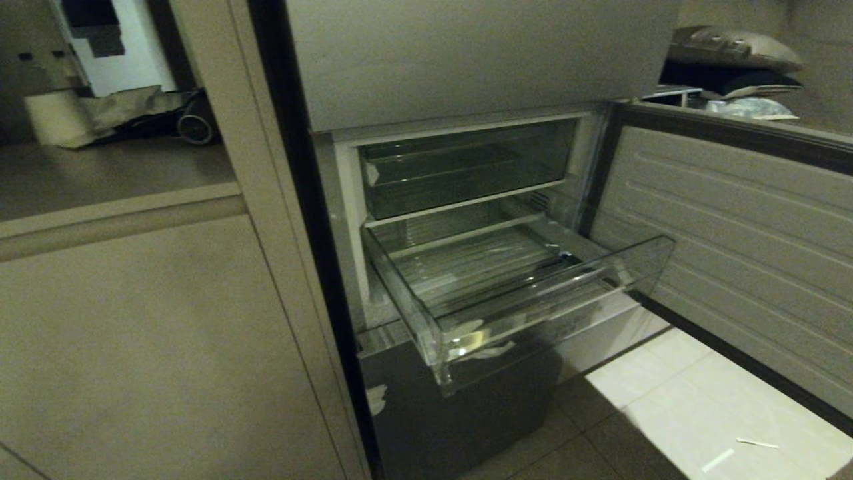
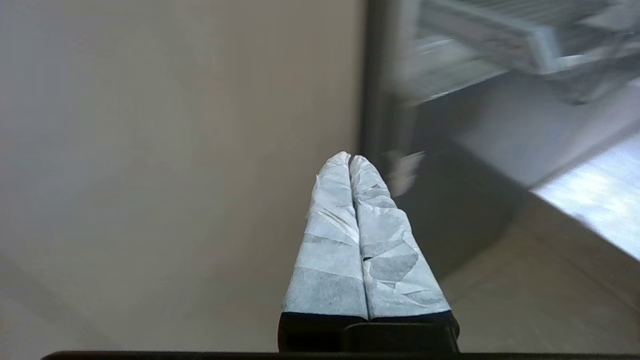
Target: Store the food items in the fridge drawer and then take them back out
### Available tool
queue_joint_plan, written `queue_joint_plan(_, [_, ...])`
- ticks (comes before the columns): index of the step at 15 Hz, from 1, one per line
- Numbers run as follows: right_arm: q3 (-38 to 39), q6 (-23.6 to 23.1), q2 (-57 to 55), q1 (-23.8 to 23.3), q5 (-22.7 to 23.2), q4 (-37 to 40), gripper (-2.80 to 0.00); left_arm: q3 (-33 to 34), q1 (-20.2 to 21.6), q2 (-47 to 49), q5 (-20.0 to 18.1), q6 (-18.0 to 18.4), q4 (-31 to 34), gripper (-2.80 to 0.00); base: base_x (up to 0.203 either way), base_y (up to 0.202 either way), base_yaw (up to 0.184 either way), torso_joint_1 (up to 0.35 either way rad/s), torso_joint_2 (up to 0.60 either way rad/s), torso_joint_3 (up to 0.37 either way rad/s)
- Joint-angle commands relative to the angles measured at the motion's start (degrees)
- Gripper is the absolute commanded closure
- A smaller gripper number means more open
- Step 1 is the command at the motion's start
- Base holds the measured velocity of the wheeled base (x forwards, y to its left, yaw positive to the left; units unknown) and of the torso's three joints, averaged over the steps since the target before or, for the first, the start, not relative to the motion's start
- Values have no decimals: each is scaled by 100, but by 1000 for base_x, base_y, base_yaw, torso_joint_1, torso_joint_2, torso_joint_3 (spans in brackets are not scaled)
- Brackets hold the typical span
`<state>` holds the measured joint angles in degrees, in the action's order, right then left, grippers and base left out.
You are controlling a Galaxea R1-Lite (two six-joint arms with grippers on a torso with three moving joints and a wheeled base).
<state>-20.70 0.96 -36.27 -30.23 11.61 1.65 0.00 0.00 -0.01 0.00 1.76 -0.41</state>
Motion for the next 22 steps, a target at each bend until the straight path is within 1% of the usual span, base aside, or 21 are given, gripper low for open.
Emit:
queue_joint_plan(1, [40, 1, 14, -62, 0, 2, 0, 0, 0, 1, 0, 0, -2, 0, 1, 3, -181, 1, 5, -5])
queue_joint_plan(4, [99, -8, 24, -202, -18, -4, 0, 0, 0, 1, 0, 0, -2, 0, 0, 6, -178, 0, 5, 1])
queue_joint_plan(6, [94, -2, -136, -440, -58, -264, 0, 0, 0, 1, 0, 0, -2, 0, 0, 8, -161, 2, 3, 0])
queue_joint_plan(7, [68, -4, -303, -694, -73, -468, 0, 0, 0, 1, 0, 0, -2, 0, -2, 5, -121, 2, 1, -1])
queue_joint_plan(12, [-272, 3, -1786, -2540, -30, -1386, 0, 0, 0, -7, 0, 0, -2, 0, 0, 0, -16, 0, 1, 1])
queue_joint_plan(14, [-434, 42, -2422, -3115, -3, -1780, 0, 0, -9, -8, 0, 0, -2, 0, 0, 0, 0, 0, 0, 0])
queue_joint_plan(15, [-477, 56, -2710, -3275, 7, -1999, 0, 0, -5, -8, 0, 0, -2, 0, 0, 0, 0, 0, 0, 0])
queue_joint_plan(18, [-697, 95, -3608, -3546, 28, -2504, 0, 0, 0, -4, 0, 0, -2, 0, 0, 0, 0, 0, 0, 0])
queue_joint_plan(22, [-1173, 205, -4840, -3652, 110, -3033, 0, 0, 0, -8, 0, 0, -2, 0, 0, 0, 0, 0, 0, 0])
